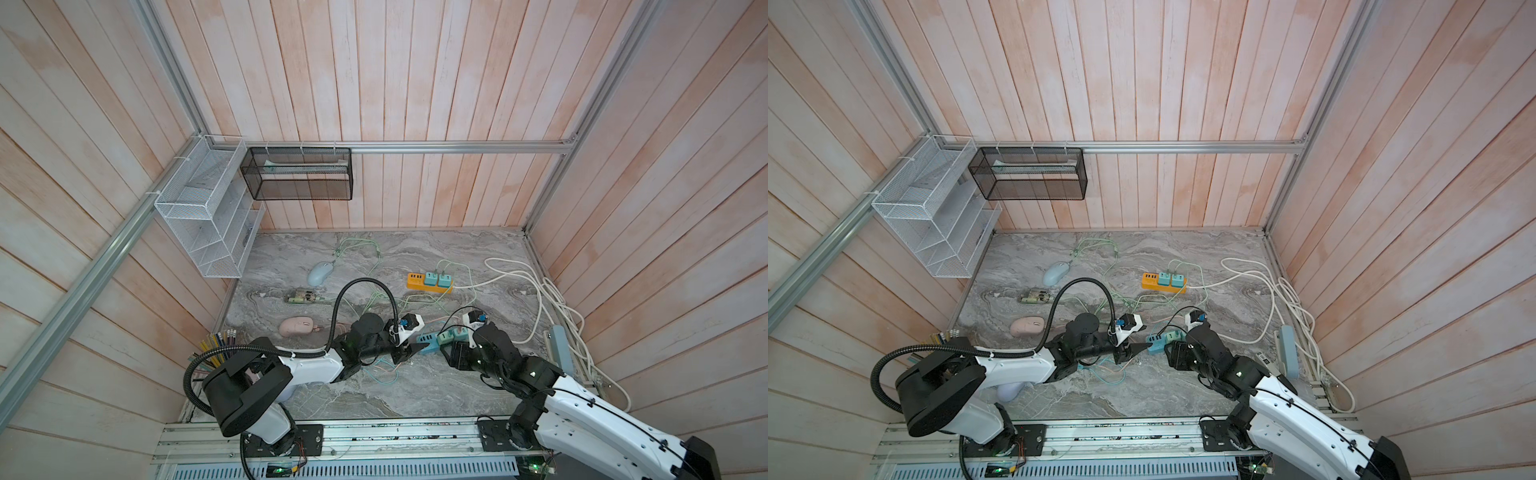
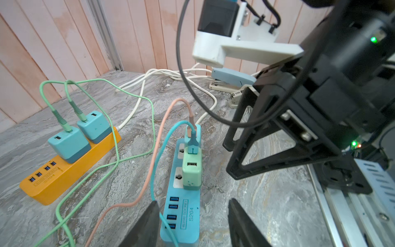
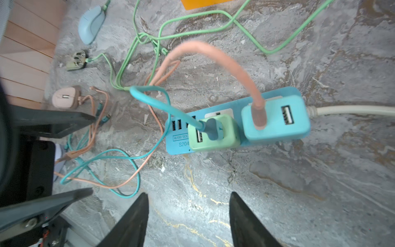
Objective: Unplug the wireless mouse
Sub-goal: Remove the plug from the socket.
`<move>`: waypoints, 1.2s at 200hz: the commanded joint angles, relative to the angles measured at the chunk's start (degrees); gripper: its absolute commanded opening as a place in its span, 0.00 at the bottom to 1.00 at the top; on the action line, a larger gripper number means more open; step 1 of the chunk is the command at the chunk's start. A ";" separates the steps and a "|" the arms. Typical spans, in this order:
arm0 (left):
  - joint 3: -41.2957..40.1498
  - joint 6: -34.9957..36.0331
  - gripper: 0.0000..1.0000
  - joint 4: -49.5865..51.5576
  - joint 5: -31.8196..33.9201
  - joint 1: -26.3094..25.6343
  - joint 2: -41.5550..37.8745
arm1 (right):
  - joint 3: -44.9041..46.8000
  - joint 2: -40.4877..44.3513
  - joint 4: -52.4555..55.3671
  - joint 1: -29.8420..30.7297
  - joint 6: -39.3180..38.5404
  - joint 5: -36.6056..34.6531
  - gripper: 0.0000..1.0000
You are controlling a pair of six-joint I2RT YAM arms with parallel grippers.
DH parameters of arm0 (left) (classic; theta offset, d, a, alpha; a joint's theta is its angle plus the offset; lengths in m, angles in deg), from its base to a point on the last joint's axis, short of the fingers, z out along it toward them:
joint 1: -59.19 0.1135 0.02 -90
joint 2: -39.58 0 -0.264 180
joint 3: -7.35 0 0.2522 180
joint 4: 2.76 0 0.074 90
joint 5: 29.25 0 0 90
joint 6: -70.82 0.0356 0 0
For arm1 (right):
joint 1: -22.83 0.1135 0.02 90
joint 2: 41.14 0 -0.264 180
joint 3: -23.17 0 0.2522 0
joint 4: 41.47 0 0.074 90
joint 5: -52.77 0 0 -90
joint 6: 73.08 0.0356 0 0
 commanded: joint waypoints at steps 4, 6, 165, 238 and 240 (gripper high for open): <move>-0.37 6.46 0.65 0.05 -1.37 0.06 2.31 | -1.24 -2.46 -1.69 0.84 -1.07 -6.14 0.66; -0.34 6.62 0.65 0.08 -1.21 0.07 2.48 | -1.36 -2.69 -1.87 0.83 -1.20 -6.20 0.66; 15.51 8.27 0.83 16.86 -0.21 1.74 18.37 | -2.56 -0.03 2.79 0.74 -3.47 -9.55 0.69; 17.97 9.42 0.74 19.99 0.07 1.65 21.65 | -1.13 -3.77 -1.60 0.77 -2.60 -9.14 0.67; 18.09 9.43 0.73 20.11 0.06 1.65 21.71 | -1.07 -3.87 -1.84 0.79 -2.53 -9.10 0.66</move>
